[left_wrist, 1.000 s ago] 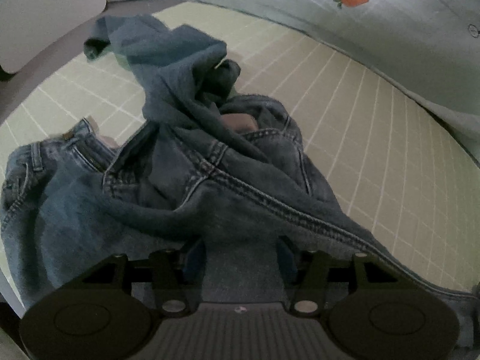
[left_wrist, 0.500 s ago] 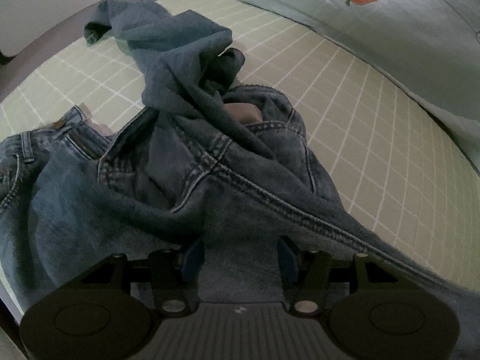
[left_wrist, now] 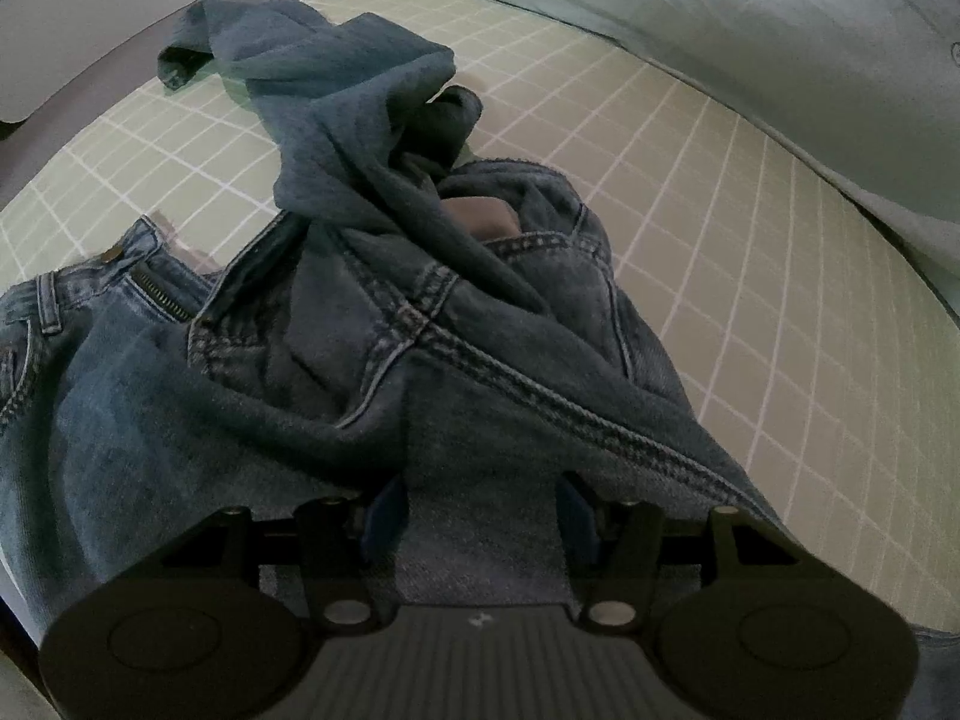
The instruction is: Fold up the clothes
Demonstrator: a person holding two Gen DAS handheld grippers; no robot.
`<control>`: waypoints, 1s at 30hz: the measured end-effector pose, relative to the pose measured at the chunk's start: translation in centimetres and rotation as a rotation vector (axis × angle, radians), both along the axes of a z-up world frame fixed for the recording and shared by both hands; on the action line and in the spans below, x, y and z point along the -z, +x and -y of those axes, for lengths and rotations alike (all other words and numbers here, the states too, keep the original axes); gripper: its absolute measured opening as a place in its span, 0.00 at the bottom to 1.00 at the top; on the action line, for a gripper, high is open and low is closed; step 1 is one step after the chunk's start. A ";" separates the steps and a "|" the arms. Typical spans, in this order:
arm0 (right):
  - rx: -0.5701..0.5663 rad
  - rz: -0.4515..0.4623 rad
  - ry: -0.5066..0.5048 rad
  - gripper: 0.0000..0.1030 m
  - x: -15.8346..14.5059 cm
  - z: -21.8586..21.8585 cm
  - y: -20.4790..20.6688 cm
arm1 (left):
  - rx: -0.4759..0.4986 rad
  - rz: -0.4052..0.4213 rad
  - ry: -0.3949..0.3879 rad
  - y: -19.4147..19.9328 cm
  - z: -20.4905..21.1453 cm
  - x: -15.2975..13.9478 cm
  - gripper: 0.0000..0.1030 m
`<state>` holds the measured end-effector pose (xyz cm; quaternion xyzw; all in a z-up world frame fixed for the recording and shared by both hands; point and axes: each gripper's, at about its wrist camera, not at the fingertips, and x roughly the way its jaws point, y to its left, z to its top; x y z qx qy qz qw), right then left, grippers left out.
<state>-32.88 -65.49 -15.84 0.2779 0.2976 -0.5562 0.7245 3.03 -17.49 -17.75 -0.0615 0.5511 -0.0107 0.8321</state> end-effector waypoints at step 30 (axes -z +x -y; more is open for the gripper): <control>-0.241 0.279 -0.099 0.12 -4.6 1.6 10.7 | -0.002 -0.015 -0.004 0.4 0.0 0.5 0.59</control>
